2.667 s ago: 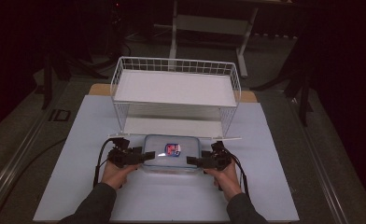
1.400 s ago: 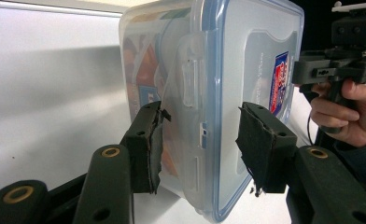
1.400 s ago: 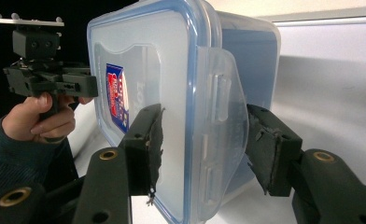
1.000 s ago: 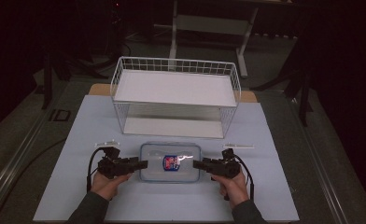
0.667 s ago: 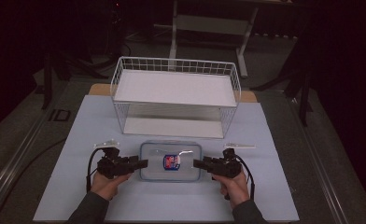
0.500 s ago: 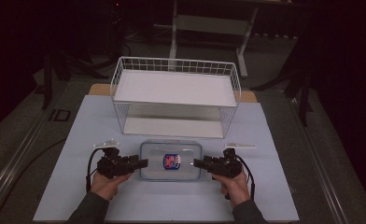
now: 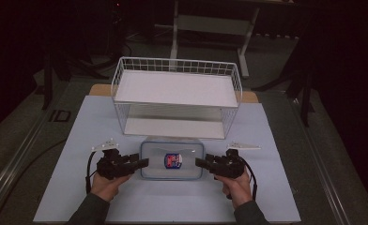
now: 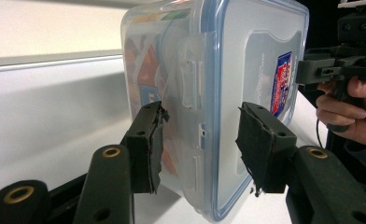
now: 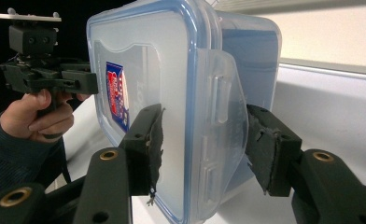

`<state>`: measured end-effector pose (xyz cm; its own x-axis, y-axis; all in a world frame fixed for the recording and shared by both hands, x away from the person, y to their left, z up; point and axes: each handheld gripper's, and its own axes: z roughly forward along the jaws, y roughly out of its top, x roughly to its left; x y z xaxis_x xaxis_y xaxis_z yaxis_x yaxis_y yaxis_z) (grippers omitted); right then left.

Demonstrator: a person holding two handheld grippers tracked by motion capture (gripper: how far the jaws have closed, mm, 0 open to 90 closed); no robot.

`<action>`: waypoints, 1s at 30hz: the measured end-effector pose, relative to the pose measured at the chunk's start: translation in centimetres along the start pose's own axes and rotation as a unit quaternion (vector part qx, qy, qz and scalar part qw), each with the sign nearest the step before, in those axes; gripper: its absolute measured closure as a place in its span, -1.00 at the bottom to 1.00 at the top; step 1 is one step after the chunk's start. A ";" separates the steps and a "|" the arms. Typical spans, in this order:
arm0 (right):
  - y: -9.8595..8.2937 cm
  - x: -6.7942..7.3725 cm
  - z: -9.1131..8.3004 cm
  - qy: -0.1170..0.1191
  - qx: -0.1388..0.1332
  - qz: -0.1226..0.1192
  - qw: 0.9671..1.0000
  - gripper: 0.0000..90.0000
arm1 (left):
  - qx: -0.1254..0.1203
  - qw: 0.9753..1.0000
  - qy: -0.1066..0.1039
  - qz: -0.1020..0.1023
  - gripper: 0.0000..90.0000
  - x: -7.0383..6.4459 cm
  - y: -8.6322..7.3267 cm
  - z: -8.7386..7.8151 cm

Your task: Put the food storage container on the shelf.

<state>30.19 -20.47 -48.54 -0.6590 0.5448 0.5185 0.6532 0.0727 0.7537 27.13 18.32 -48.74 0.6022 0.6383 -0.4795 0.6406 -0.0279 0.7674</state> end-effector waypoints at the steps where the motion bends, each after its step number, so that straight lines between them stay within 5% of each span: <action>1: 0.0 0.0 0.0 0.000 -0.001 -0.002 1.000 0.07 | -0.001 1.000 0.000 0.002 0.14 0.0 0.0 0.0; 30: 1.0 1.4 -1.0 -0.004 -0.031 -0.055 0.998 0.08 | -0.041 0.999 -0.002 0.033 0.14 -1.0 0.9 -1.0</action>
<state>29.56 -20.47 -46.64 -0.7216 0.5435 0.4289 0.5536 0.0810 0.8288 26.66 18.42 -47.20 0.6430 0.6349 -0.4283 0.5586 -0.0063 0.8294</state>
